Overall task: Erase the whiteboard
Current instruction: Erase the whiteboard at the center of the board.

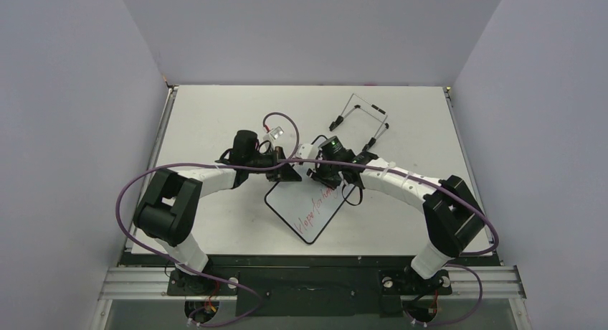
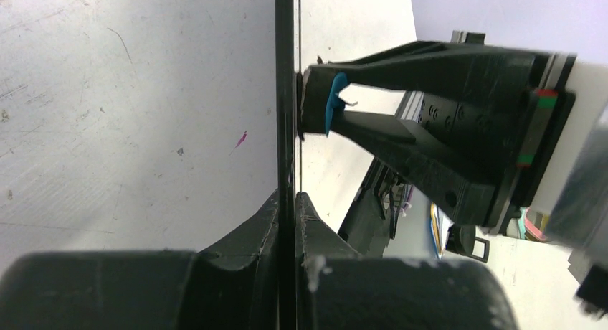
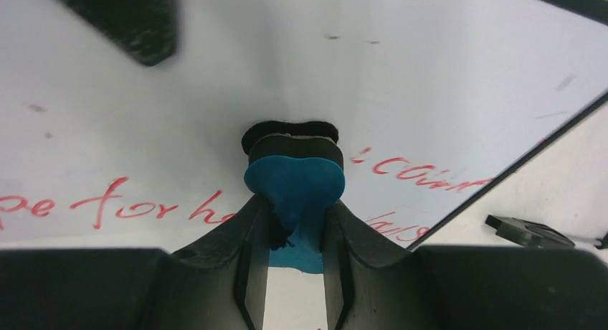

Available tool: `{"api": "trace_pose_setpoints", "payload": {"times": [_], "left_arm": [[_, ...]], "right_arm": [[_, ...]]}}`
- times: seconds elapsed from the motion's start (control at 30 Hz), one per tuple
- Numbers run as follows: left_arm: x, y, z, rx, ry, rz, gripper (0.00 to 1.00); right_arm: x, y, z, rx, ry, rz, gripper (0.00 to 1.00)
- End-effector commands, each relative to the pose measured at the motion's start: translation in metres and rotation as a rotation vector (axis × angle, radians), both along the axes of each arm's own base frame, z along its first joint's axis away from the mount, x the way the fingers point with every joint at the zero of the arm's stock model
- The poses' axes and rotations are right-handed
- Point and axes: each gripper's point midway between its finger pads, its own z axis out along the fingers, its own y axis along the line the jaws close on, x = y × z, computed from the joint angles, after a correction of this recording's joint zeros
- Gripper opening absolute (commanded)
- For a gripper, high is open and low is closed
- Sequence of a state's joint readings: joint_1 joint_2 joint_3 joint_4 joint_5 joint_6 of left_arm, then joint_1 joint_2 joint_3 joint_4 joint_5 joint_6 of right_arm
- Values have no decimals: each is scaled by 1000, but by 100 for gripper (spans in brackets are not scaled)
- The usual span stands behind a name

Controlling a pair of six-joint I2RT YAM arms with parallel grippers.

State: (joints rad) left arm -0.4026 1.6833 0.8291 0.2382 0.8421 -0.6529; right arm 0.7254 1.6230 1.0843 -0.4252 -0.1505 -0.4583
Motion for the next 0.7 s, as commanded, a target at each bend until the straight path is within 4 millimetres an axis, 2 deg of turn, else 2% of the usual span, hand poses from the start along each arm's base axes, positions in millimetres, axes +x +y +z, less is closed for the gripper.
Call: {"api": "trace_pose_setpoints", "payload": {"times": [0.0,0.07,0.17,0.23,0.33,0.43,0.5,0.53,0.57,0.6,0.67], "left_arm": [[-2,-10,33,-81,-111,-67,0],[-2,-10,33,-81,-112,-66,0],[-2,-10,33,-83,-113,-65,0],[-2,-10,33,-83,-113,-66,0],[-1,-10,33,-83,-113,-65,0],[-2,-11,33,-86,-111,-67,0],[-2,-11,33,-86,-111,-67,0],[-2,-10,33,-87,-111,-67,0],[-3,-10,32,-86,-108,-67,0],[-3,-10,32,-86,-109,-68,0],[-3,-10,32,-87,-110,-68,0]], "right_arm": [[47,-7,33,113,-155,-215,0],[49,-15,27,85,-151,-217,0],[38,-21,12,10,-88,-137,0],[23,-17,5,-9,-21,-47,0],[-6,0,-1,4,69,104,0],[-13,13,3,42,74,129,0],[-4,16,8,73,44,69,0],[10,14,13,80,-10,17,0],[15,11,15,94,-21,-37,0],[31,3,20,95,-74,-105,0],[48,-12,23,105,-111,-224,0]]}}
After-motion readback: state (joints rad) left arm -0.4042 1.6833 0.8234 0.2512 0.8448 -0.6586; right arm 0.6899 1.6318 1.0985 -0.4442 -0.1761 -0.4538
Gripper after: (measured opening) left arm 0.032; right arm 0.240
